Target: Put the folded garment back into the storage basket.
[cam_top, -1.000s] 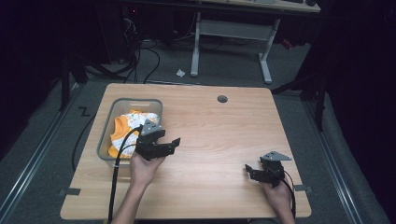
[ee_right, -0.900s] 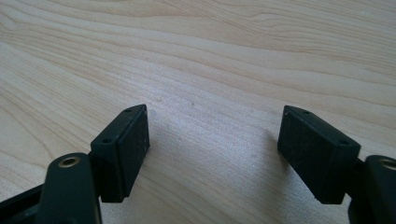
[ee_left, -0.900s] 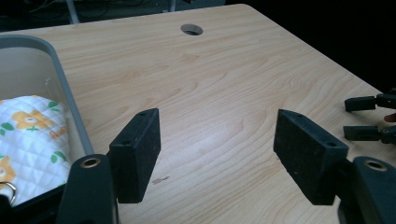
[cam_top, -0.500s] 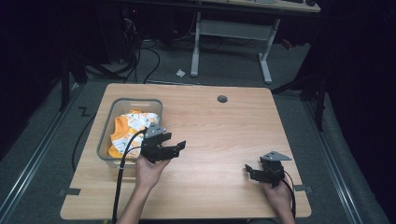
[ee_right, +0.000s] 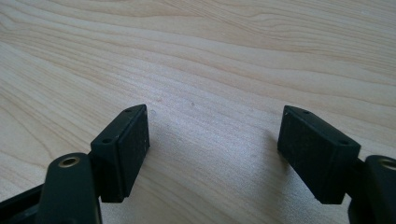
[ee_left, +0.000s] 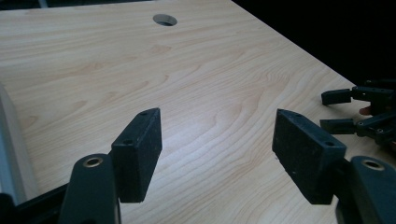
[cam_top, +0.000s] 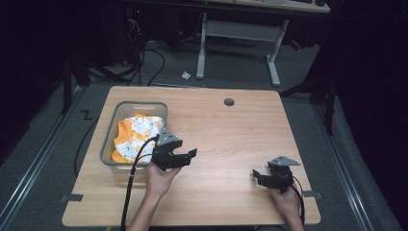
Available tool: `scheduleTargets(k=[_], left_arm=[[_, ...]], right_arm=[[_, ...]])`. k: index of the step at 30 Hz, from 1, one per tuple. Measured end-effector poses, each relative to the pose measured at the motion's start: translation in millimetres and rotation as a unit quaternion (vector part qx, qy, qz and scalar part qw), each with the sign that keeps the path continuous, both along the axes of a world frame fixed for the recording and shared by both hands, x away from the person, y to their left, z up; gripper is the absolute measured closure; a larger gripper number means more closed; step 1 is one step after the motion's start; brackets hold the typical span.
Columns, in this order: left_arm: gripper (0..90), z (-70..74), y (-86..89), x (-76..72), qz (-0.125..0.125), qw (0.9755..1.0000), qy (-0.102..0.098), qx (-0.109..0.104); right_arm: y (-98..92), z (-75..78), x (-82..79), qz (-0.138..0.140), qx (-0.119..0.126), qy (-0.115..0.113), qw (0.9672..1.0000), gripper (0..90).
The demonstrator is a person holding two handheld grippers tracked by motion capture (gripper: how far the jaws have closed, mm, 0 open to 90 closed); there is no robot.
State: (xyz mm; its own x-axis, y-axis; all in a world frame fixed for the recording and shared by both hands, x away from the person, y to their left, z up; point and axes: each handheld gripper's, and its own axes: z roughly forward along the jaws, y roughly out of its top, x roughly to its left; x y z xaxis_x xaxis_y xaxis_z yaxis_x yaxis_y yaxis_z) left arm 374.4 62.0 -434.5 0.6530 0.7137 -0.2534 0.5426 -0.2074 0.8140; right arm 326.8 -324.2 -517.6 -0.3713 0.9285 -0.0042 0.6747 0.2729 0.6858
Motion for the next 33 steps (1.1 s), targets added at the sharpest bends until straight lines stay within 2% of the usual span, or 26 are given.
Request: scheduleTargets(k=[7, 9, 18, 27, 33], left_arm=[[34.0, -5.6, -4.8, -2.9, -0.005, 1.0, 0.003, -0.003], [33.9, -9.1, -8.3, -3.8, -0.007, 1.0, 0.004, 0.006], [34.0, -17.5, -15.3, -5.2, -0.013, 0.9998, 0.009, 0.013], [33.6, -27.9, -17.9, -7.7, -0.014, 0.9996, 0.02, 0.013], [33.3, -38.8, -21.3, -8.4, -0.017, 0.9991, 0.031, 0.022]], right_arm=[[0.0, 0.0, 0.0, 0.0, 0.0, 0.0, 1.0, 25.4], [0.0, 0.0, 0.0, 0.0, 0.0, 0.0, 1.0, 25.4], [0.0, 0.0, 0.0, 0.0, 0.0, 0.0, 1.0, 25.4], [0.0, 0.0, 0.0, 0.0, 0.0, 0.0, 1.0, 25.4], [0.0, 0.0, 0.0, 0.0, 0.0, 0.0, 1.0, 25.4]])
